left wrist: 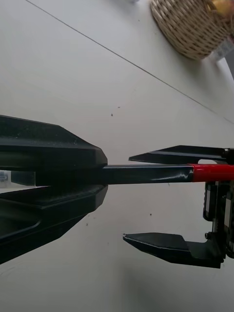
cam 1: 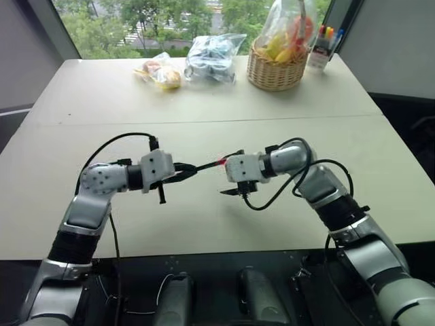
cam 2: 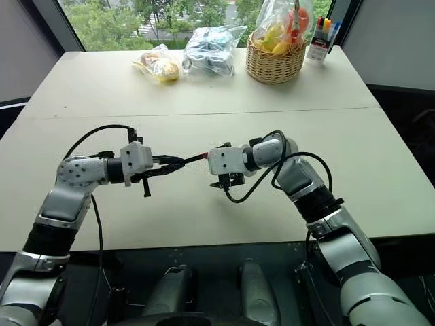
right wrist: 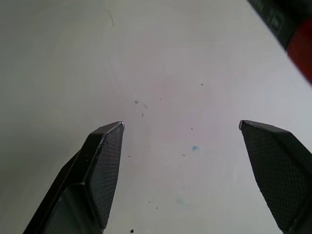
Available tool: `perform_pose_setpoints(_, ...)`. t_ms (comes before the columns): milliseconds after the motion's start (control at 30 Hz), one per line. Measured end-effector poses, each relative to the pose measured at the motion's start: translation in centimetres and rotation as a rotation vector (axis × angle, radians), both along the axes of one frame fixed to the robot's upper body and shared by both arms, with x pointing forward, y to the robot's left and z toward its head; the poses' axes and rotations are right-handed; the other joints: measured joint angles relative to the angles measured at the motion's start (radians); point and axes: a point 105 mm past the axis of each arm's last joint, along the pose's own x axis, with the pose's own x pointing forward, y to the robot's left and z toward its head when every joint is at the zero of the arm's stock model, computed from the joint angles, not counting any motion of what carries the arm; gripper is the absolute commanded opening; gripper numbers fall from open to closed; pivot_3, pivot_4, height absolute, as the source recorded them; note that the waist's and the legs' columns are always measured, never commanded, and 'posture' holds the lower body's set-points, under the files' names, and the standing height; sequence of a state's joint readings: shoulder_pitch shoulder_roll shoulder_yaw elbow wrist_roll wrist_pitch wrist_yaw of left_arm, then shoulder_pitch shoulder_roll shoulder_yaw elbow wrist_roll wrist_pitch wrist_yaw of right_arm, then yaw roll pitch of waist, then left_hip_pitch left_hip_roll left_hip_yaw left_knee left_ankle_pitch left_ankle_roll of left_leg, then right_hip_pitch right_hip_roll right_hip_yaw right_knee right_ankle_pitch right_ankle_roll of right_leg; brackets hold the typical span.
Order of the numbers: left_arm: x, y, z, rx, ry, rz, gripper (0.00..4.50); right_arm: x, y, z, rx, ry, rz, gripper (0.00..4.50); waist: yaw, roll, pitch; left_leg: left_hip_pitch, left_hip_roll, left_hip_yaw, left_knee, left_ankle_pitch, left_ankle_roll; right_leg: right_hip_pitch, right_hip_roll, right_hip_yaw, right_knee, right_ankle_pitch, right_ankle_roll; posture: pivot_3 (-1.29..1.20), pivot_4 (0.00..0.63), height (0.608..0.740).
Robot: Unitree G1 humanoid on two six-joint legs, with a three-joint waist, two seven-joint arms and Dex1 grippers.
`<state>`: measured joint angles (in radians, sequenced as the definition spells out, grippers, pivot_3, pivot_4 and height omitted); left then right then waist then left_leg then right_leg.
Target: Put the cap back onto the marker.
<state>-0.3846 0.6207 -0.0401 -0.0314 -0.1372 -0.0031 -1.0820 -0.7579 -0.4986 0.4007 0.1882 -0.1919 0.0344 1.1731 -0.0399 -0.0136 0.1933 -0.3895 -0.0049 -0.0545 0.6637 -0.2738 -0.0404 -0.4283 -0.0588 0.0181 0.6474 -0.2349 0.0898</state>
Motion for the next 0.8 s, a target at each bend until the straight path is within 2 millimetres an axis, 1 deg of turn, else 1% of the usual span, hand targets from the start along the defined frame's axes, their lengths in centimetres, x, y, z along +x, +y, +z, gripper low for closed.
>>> perform_pose_setpoints(67, -0.3, 0.5, -0.2, -0.011, 0.008, 0.034, 0.0, 0.4, -0.5, 0.3, 0.014, -0.007, -0.03, 3.92, -0.001, 0.0, 0.0, 0.0, 0.0, 0.0, 0.0, 0.0, 0.0, 0.0, 0.0, 0.0, 0.0, 0.0, 0.0, 0.0, 0.15, 0.74)
perform_pose_setpoints(167, -0.7, 1.3, -1.1, -0.017, 0.045, 0.094, 0.0, 0.8, -1.1, 0.9, 0.043, -0.009, -0.084, 3.92, -0.001, 0.0, 0.0, 0.0, 0.0, 0.0, 0.0, 0.0, 0.0, 0.0, 0.0, 0.0, 0.0, 0.0, 0.0, 0.0, 0.15, 0.74)
perform_pose_setpoints(233, -0.7, 2.2, -1.5, -0.033, 0.072, 0.171, 0.0, 1.2, -1.6, 1.5, 0.082, -0.014, -0.137, 3.92, -0.002, 0.0, 0.0, 0.0, 0.0, -0.001, 0.0, 0.0, 0.0, 0.0, 0.0, 0.0, 0.0, 0.0, 0.0, 0.0, 0.15, 0.74)
perform_pose_setpoints(300, -0.6, 3.1, -1.4, -0.066, 0.09, 0.253, 0.0, 1.4, -1.9, 2.2, 0.131, -0.015, -0.181, 3.92, -0.001, 0.0, 0.0, 0.0, 0.0, -0.001, 0.0, 0.0, 0.0, 0.0, 0.0, 0.0, 0.0, 0.0, 0.0, 0.0, 0.15, 0.74)
perform_pose_setpoints(433, -0.5, 5.1, -1.1, -0.183, 0.137, 0.479, 0.0, 0.9, -2.6, 2.6, 0.215, 0.011, -0.27, 3.92, 0.001, 0.0, 0.0, 0.0, 0.0, -0.003, 0.0, 0.0, 0.0, 0.0, 0.0, 0.0, 0.0, 0.0, 0.0, 0.0, 0.15, 0.74)
perform_pose_setpoints(500, -0.8, 6.2, -1.6, -0.242, 0.19, 0.614, 0.0, 0.5, -2.8, 2.4, 0.248, 0.037, -0.311, 3.92, 0.001, 0.0, 0.0, 0.0, 0.0, -0.004, 0.0, 0.0, 0.0, 0.0, -0.001, 0.0, 0.0, 0.0, 0.0, 0.0, 0.15, 0.74)
perform_pose_setpoints(600, -1.2, 7.2, -2.7, -0.325, 0.268, 0.784, 0.0, 0.0, -3.4, 2.2, 0.292, 0.074, -0.374, 3.92, 0.003, 0.0, 0.0, 0.0, 0.0, -0.004, 0.0, 0.0, 0.0, 0.0, -0.001, 0.0, 0.0, 0.0, 0.0, 0.0, 0.15, 0.74)
perform_pose_setpoints(700, -1.3, 7.7, -3.3, -0.395, 0.337, 0.903, 0.0, -0.4, -3.3, 2.5, 0.322, 0.086, -0.402, 3.92, 0.004, 0.0, 0.0, 0.0, 0.0, -0.004, 0.0, 0.0, 0.0, 0.0, 0.0, 0.0, 0.0, 0.0, 0.0, 0.0, 0.15, 0.74)
perform_pose_setpoints(800, -1.1, 9.0, -4.0, -0.472, 0.392, 1.054, 0.0, -0.9, -3.1, 2.8, 0.381, 0.113, -0.439, 3.92, 0.005, -0.001, -0.001, 0.0, 0.0, -0.004, 0.0, 0.0, 0.0, 0.001, 0.0, 0.0, 0.0, 0.0, 0.0, 0.0, 0.15, 0.74)
